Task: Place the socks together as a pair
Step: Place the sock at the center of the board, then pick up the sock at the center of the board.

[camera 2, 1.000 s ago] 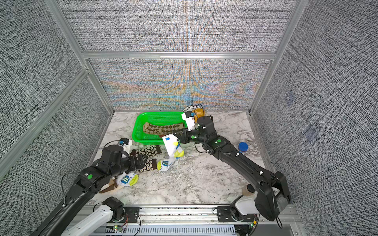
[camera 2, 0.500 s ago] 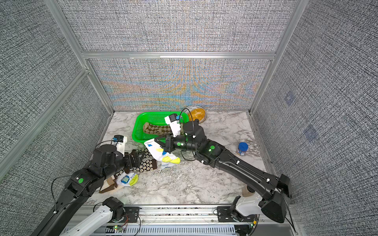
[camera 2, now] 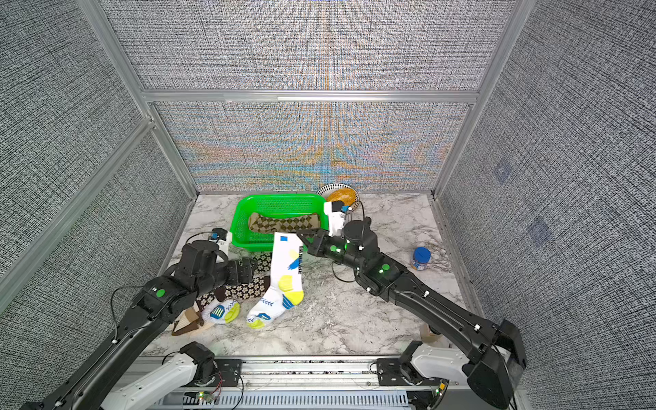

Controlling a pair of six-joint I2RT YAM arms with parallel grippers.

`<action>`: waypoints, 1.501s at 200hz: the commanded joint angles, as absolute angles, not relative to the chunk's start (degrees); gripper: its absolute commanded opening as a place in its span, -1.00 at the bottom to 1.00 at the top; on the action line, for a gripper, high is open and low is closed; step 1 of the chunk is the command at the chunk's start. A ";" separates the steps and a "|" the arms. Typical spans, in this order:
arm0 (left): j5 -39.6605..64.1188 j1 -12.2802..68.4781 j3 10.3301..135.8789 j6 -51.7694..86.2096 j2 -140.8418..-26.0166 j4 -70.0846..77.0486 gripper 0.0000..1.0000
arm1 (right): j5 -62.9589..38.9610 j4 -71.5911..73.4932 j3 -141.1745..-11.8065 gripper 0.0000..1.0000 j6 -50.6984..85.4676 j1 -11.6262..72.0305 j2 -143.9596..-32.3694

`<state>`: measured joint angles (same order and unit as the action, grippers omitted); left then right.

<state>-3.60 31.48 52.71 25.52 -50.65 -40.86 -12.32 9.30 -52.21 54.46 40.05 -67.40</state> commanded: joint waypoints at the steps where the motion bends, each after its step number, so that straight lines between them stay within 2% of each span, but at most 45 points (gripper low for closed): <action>1: -2.80 33.59 51.76 25.74 -52.55 -37.44 0.98 | -13.66 14.67 -41.01 -1.00 60.13 33.39 -66.12; 27: -4.06 37.90 50.62 26.57 -55.12 -35.74 0.98 | -13.29 14.88 -31.95 -1.00 58.89 26.52 -66.11; 57: -4.51 43.29 49.86 27.37 -58.39 -34.60 0.98 | -11.34 9.28 -28.79 -1.00 53.38 21.13 -65.87; 67: -3.24 44.40 49.63 28.05 -59.24 -34.56 0.98 | -10.30 7.78 -28.09 -0.84 52.36 20.49 -65.08; 89: -2.39 45.48 47.58 30.54 -59.09 -34.34 0.98 | -5.59 2.36 -26.99 -0.34 50.72 19.34 -62.10; 129: -4.18 45.46 43.98 35.12 -54.61 -37.23 0.98 | 2.72 -4.64 -23.64 0.15 48.78 16.73 -54.43; 154: -6.61 44.66 42.28 34.82 -55.08 -38.37 0.98 | -0.28 -3.27 -23.22 0.32 44.98 16.80 -50.94; 181: -7.12 42.82 42.92 34.89 -61.71 -38.54 0.87 | -7.55 -0.83 -24.79 0.38 40.18 19.00 -50.25; 207: -11.53 41.17 45.24 34.97 -67.24 -41.01 0.79 | -8.85 1.07 -26.64 0.46 36.99 26.23 -49.37; 240: -10.31 34.57 41.83 37.91 -62.94 -43.07 0.68 | -6.06 1.08 -28.30 0.52 35.73 35.21 -48.65; 268: -12.01 33.54 39.90 40.90 -58.19 -47.89 0.62 | -6.71 1.90 -28.54 0.52 35.95 36.60 -50.48; 300: -13.22 33.58 38.42 43.39 -61.42 -48.72 0.60 | -8.14 3.05 -30.62 0.52 35.04 36.61 -54.00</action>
